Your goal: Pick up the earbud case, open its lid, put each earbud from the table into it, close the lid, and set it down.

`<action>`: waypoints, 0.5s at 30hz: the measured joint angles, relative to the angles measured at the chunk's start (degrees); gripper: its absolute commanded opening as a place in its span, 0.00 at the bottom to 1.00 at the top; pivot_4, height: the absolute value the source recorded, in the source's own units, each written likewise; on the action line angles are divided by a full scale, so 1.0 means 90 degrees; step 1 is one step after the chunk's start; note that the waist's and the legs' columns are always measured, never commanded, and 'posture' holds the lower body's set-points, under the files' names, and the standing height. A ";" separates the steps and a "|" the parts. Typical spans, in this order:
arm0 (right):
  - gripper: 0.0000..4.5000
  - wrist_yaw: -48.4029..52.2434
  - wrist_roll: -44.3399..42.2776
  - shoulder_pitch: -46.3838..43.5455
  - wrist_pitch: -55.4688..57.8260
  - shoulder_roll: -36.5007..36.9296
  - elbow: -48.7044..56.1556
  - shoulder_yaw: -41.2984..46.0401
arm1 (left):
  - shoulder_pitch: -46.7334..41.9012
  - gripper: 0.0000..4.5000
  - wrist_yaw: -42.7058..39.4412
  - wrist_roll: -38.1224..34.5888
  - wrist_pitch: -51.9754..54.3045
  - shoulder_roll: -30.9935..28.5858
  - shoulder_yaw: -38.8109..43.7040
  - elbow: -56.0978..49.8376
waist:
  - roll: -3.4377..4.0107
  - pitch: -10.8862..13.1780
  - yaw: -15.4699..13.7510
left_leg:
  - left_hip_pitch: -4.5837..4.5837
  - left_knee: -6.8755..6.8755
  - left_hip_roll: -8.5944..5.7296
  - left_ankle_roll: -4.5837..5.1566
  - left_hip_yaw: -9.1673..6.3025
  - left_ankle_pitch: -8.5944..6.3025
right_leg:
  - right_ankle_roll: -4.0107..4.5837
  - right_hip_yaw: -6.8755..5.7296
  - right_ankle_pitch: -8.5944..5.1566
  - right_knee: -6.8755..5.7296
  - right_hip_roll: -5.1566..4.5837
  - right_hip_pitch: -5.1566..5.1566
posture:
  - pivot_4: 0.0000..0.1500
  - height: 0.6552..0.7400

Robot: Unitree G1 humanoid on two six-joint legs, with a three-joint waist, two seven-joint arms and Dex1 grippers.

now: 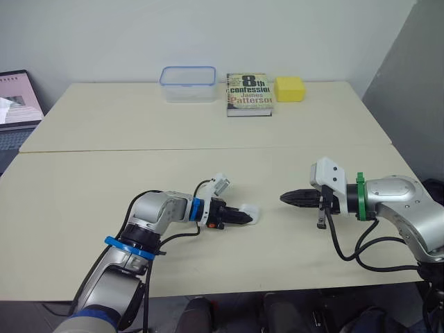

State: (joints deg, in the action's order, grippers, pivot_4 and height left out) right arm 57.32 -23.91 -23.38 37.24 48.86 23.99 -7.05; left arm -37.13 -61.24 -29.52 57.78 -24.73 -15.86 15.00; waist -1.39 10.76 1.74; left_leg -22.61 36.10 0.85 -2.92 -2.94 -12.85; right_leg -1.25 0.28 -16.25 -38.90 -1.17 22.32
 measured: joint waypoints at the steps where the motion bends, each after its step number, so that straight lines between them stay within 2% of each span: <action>1: 0.00 0.0008 -0.0011 0.0006 0.0065 0.0006 0.0062 0.0001 | 0.0005 0.56 -0.0098 0.0006 -0.0069 -0.0071 -0.0024 -0.0027 | 0.0000 0.0000 0.0005 | 0.0005 -0.0001 0.0001 0.0000 0.0000 0.0000 | 0.0000 0.0005 0.0000 -0.0004 0.0001 -0.0001 | 1.00 1.00; 6: 0.00 0.0135 -0.0183 0.0045 0.0132 0.0058 0.0232 0.0019 | 0.0212 0.84 -0.0390 0.0099 -0.0462 -0.0647 -0.0139 -0.0480 | 0.0003 -0.0002 0.0032 | 0.0024 -0.0007 0.0014 0.0000 0.0009 0.0000 | 0.0001 0.0028 0.0000 -0.0009 0.0011 -0.0006 | 1.00 1.00; 7: 0.04 0.0229 -0.0237 0.0054 0.0101 0.0088 0.0301 0.0023 | 0.0371 0.90 -0.0466 0.0163 -0.0694 -0.0865 -0.0161 -0.0701 | 0.0003 -0.0002 0.0041 | 0.0026 -0.0009 0.0018 0.0000 0.0012 0.0000 | 0.0001 0.0034 0.0000 -0.0010 0.0013 -0.0005 | 1.00 1.00; 9: 0.15 0.0379 -0.0242 0.0077 -0.0054 0.0165 0.0386 0.0043 | 0.0695 1.00 -0.0527 0.0301 -0.1170 -0.1255 -0.0172 -0.1158 | 0.0003 -0.0002 0.0048 | 0.0027 -0.0011 0.0024 0.0000 0.0014 0.0000 | 0.0002 0.0037 0.0000 -0.0008 0.0014 -0.0005 | 1.00 1.00; 10: 0.19 0.0421 -0.0241 0.0077 -0.0089 0.0187 0.0390 0.0046 | 0.0774 1.00 -0.0527 0.0340 -0.1281 -0.1337 -0.0166 -0.1260 | 0.0003 -0.0002 0.0046 | 0.0027 -0.0011 0.0024 0.0000 0.0015 0.0000 | 0.0002 0.0037 0.0000 -0.0007 0.0014 -0.0005 | 1.00 1.00; 15: 0.58 0.0704 -0.0237 0.0068 -0.0343 0.0453 0.0504 0.0129 | 0.1542 1.00 -0.0501 0.0734 -0.2365 -0.2164 0.0080 -0.1909 | 0.0005 0.0000 0.0047 | 0.0029 -0.0014 0.0074 -0.0001 0.0032 -0.0001 | 0.0004 0.0045 0.0001 -0.0006 0.0014 0.0001 | 1.00 1.00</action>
State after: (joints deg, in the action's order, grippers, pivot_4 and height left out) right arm 63.66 -26.04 -22.77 34.15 52.94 28.53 -5.89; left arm -23.25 -65.75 -22.91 36.50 -44.20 -15.14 -2.18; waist -1.35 10.76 2.16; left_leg -22.35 35.98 1.51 -2.92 -2.65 -12.86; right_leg -1.21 0.69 -16.25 -38.95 -1.04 22.32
